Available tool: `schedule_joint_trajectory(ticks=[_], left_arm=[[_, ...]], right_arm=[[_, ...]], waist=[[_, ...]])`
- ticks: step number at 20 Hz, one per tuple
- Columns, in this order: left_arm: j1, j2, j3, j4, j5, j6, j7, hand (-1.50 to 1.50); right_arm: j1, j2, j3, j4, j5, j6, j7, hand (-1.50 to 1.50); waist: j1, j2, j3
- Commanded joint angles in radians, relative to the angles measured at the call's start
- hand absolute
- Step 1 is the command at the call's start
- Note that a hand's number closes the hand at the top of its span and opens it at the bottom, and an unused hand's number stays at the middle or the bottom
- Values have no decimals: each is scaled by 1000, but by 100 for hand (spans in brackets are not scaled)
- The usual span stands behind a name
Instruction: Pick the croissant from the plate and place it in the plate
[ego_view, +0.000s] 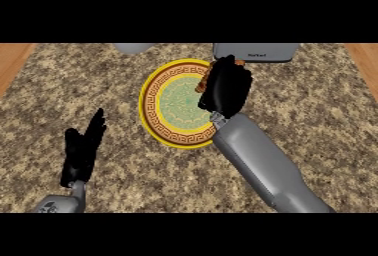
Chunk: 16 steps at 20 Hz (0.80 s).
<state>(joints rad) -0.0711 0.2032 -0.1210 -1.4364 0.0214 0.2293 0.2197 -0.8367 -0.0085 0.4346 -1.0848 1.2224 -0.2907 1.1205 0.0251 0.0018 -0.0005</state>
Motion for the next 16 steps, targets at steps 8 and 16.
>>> schedule_joint_trajectory(ticks=[8,16], left_arm=[[11,-25,-12,-33,-30,19,1,0],[37,-37,3,-2,-37,-3,-32,0]], right_arm=[[79,8,-109,158,-330,-39,-96,150],[178,8,-90,104,-429,27,-276,-150]], waist=[[-1,4,1],[-21,-2,1]])
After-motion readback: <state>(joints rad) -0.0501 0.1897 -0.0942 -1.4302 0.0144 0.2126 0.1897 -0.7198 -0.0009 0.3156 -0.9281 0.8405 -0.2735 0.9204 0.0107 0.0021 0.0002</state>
